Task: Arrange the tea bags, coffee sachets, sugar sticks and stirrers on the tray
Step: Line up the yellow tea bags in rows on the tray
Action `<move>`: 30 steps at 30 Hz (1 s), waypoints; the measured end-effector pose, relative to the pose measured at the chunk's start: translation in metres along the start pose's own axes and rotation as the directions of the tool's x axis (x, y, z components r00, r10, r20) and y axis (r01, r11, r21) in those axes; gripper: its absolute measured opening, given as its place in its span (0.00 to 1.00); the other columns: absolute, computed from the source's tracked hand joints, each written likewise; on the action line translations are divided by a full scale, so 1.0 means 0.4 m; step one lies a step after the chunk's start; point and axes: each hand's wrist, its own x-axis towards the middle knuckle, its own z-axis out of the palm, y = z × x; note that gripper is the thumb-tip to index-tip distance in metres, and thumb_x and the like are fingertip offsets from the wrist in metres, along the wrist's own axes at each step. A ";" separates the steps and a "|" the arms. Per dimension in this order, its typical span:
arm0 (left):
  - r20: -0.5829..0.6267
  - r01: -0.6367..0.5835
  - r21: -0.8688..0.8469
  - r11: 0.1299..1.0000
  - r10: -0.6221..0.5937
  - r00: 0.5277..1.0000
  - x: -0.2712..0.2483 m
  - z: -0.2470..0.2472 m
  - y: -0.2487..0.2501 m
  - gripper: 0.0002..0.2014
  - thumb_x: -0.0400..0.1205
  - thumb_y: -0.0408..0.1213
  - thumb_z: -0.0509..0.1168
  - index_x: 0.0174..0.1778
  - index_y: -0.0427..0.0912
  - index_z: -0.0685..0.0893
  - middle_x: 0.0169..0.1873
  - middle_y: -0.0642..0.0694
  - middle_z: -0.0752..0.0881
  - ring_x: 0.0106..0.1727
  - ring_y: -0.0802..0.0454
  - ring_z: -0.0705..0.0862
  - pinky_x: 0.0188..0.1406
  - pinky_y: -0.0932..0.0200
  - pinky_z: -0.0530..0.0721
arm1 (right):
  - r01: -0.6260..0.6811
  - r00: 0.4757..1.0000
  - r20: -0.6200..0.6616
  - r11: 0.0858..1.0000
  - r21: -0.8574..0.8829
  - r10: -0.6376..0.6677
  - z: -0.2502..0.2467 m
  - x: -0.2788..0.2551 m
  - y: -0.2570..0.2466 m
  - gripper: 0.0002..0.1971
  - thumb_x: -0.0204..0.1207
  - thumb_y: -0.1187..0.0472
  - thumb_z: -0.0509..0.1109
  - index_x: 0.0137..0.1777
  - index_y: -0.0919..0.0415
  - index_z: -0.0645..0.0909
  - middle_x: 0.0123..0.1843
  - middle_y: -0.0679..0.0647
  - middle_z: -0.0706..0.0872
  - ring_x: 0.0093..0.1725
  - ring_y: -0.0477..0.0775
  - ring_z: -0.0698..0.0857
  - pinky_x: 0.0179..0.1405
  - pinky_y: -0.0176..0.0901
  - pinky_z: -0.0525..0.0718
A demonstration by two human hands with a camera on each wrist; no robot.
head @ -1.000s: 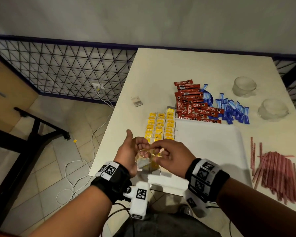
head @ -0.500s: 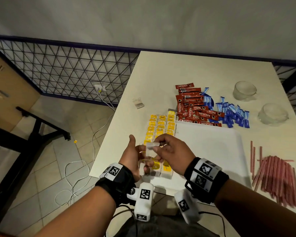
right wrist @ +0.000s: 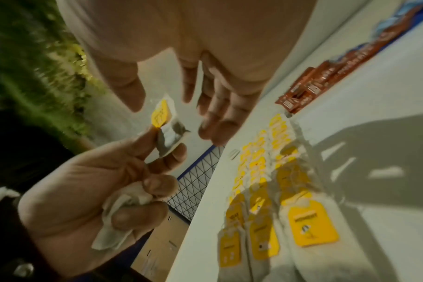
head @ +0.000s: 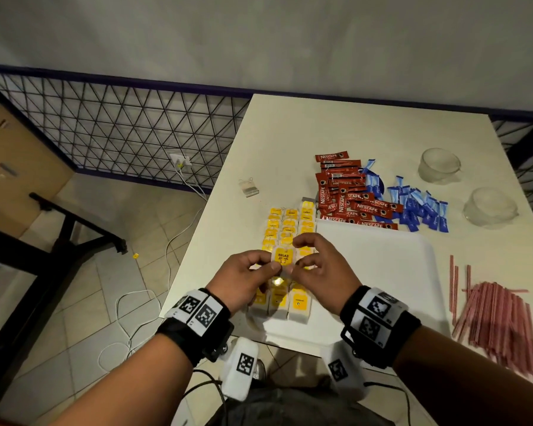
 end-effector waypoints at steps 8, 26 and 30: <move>0.021 -0.051 0.392 0.919 0.047 0.999 0.016 -0.021 -0.046 0.10 0.75 0.40 0.76 0.36 0.37 0.87 0.32 0.45 0.84 0.28 0.60 0.76 0.37 0.59 0.77 | -0.030 0.996 0.070 0.962 -0.270 0.051 0.015 0.002 0.037 0.04 0.76 0.56 0.73 0.41 0.51 0.81 0.36 0.45 0.82 0.37 0.45 0.79 0.42 0.38 0.78; -0.034 0.096 0.802 0.589 -0.116 0.993 0.000 0.044 -0.149 0.03 0.82 0.41 0.62 0.49 0.50 0.80 0.44 0.49 0.85 0.48 0.46 0.83 0.47 0.57 0.80 | 0.020 0.932 0.254 0.663 -0.749 0.258 -0.002 -0.039 0.147 0.08 0.79 0.55 0.63 0.55 0.50 0.80 0.53 0.49 0.81 0.47 0.51 0.74 0.47 0.41 0.72; 0.071 -0.050 0.839 0.542 -0.019 0.997 -0.014 0.036 -0.145 0.06 0.79 0.38 0.61 0.44 0.53 0.70 0.42 0.53 0.81 0.44 0.47 0.80 0.43 0.57 0.77 | 0.056 0.930 0.275 0.646 -0.761 0.244 0.002 -0.043 0.157 0.09 0.78 0.55 0.64 0.57 0.50 0.79 0.50 0.46 0.76 0.50 0.51 0.78 0.50 0.42 0.76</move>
